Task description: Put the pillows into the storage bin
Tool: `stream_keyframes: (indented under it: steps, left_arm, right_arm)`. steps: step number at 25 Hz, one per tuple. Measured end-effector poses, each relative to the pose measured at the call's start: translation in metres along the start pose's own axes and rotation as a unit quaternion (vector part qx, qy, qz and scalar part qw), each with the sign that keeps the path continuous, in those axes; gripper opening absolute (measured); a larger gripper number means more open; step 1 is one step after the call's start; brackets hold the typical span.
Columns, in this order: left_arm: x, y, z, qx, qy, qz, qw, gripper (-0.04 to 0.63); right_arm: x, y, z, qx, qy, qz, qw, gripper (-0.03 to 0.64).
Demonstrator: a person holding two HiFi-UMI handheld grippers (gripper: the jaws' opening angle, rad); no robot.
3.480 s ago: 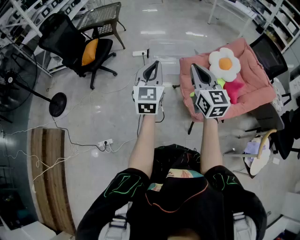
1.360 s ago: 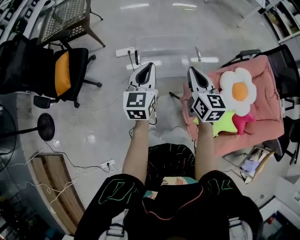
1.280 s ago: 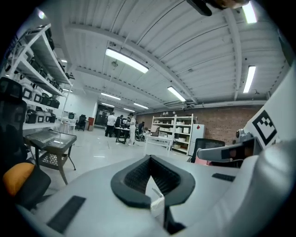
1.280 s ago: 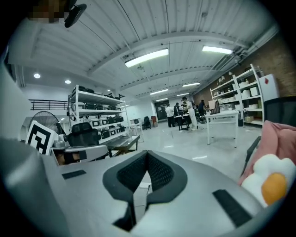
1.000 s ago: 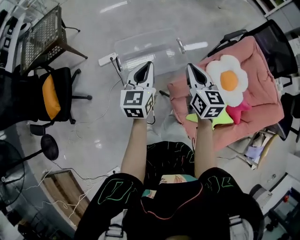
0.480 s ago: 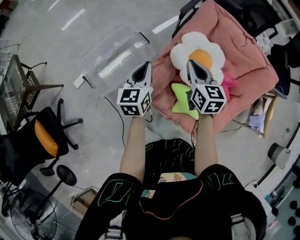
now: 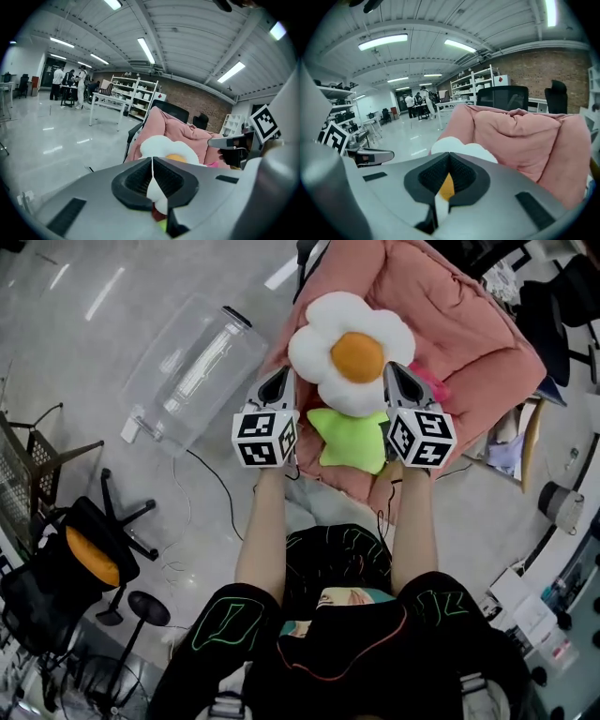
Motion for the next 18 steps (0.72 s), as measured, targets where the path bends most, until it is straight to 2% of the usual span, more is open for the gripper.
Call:
stream_keyframes:
  steps: [4,7,11,18]
  left_arm:
    - [0.033,0.005,-0.019,-0.013,0.034,0.001,0.9993,0.044]
    - [0.055,0.012,-0.033,-0.024,0.061,0.006,0.9978,0.111]
    - [0.076,0.020,-0.053,-0.046,0.097,0.016,0.9941,0.197]
    - [0.106,0.022,-0.082,-0.069,0.152,0.030,0.9856,0.285]
  right_arm:
    - [0.013,-0.033,-0.008,-0.015,0.028,-0.028,0.999,0.000]
    - [0.025,-0.055,-0.013,-0.026,0.051,-0.045,0.997,0.002]
    - [0.044,-0.076,-0.022,-0.021,0.086,-0.051,0.995,0.129]
    - [0.072,-0.097,-0.045,-0.005,0.137,-0.047,0.989,0.240]
Point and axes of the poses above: the fingertips, and each gripper's own axes: x forward along the fingers, y to its left, z out of its top, the point moved 5 cm from there along -x, backward along the fingers, and after that the axes turned 4 degrees about -y, right-handed, at the moved point
